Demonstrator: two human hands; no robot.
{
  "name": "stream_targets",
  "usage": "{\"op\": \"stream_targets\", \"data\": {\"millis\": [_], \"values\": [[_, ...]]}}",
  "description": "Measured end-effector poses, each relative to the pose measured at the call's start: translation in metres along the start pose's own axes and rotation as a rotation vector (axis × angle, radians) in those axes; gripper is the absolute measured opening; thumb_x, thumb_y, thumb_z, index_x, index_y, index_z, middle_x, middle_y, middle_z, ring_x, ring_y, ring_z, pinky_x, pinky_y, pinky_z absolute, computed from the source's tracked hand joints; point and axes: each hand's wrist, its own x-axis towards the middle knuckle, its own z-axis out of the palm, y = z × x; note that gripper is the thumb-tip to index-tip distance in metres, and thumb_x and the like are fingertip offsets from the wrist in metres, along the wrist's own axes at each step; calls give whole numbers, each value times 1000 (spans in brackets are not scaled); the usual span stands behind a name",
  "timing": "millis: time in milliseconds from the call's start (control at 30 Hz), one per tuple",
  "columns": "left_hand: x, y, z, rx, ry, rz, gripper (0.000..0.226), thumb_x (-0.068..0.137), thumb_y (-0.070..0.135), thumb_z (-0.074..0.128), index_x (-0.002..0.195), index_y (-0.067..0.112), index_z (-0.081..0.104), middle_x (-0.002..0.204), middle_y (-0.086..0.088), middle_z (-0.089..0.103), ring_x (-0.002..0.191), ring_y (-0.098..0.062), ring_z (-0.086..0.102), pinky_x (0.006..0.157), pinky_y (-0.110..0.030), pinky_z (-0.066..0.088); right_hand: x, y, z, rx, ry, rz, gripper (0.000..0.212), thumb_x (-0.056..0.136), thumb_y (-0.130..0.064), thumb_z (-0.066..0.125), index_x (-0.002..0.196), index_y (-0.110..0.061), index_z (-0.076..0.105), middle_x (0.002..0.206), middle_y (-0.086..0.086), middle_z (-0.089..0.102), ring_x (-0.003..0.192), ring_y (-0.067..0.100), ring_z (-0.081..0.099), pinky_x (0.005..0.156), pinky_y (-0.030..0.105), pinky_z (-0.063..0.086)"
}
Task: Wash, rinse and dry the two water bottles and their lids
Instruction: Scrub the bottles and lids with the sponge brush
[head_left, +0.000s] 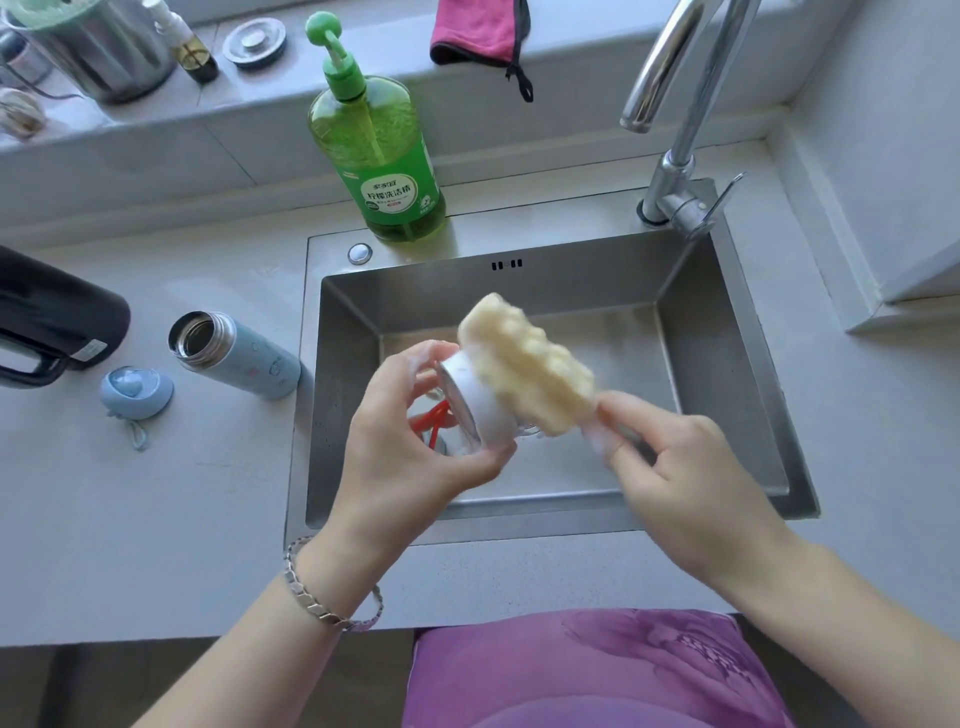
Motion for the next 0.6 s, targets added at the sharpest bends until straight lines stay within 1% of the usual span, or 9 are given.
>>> {"op": "stream_targets", "data": {"millis": [67, 167, 233, 267, 333, 433, 467, 567, 600], "values": [[0, -1, -2, -6, 6, 16, 67, 54, 22, 84, 111, 34, 51, 114, 2, 61, 108, -8, 59, 82, -16, 50, -2, -5, 2, -3, -48, -23, 12, 93, -23, 51, 85, -23, 60, 48, -5, 37, 45, 13, 30, 45, 23, 19], [0, -4, -5, -37, -19, 6, 67, 51, 20, 83, 109, 31, 51, 109, 0, 62, 104, -11, 62, 79, -16, 50, 8, 2, 0, -4, 7, 43, 20, 93, -29, 50, 74, -31, 56, 45, -4, 36, 44, 14, 28, 46, 24, 19], [0, -7, -4, -28, -14, -2, 69, 50, 19, 82, 108, 34, 49, 108, 0, 60, 98, -10, 61, 74, -14, 49, 7, 0, 2, 5, 11, 22, 21, 94, -27, 50, 74, -32, 54, 45, -4, 36, 44, 14, 28, 45, 23, 19], [0, -8, -3, 0, -4, -3, 70, 49, 21, 81, 107, 39, 47, 109, -1, 57, 97, -9, 60, 72, -12, 47, 3, -5, 5, 15, -14, -2, 18, 94, -25, 50, 78, -31, 56, 46, -5, 37, 44, 14, 29, 45, 22, 18], [0, -8, -1, 38, 18, -12, 70, 47, 24, 78, 106, 44, 46, 112, 1, 52, 97, -1, 55, 73, -7, 43, 1, -6, 9, 34, -50, -8, 15, 94, -26, 50, 85, -37, 56, 47, -6, 39, 45, 13, 31, 46, 23, 20], [-1, -8, 2, 91, 23, -10, 68, 48, 19, 76, 110, 34, 52, 113, 5, 49, 99, 6, 51, 75, -2, 40, 7, 5, 8, 95, -8, 85, 26, 93, -29, 49, 73, -44, 56, 48, -3, 34, 47, 12, 27, 51, 30, 24], [0, -9, 2, 99, 28, -12, 67, 48, 20, 76, 110, 32, 53, 113, 4, 50, 99, 6, 51, 75, -2, 40, 6, 4, 8, 111, -6, 89, 25, 94, -29, 49, 73, -41, 57, 48, -3, 33, 48, 11, 26, 51, 30, 24], [3, -7, 2, 54, 60, -29, 68, 43, 32, 76, 106, 37, 51, 112, 6, 52, 99, 1, 55, 79, -10, 44, -4, -4, 15, 114, -44, 45, 16, 94, -27, 48, 86, -25, 62, 48, -3, 32, 47, 11, 25, 47, 25, 20], [3, -6, 2, 41, 67, -16, 67, 43, 36, 75, 105, 37, 51, 111, 7, 53, 100, -2, 56, 80, -12, 45, -4, -5, 16, 117, -32, 45, 16, 95, -26, 48, 86, -24, 61, 48, -3, 32, 47, 12, 25, 47, 25, 20]]}}
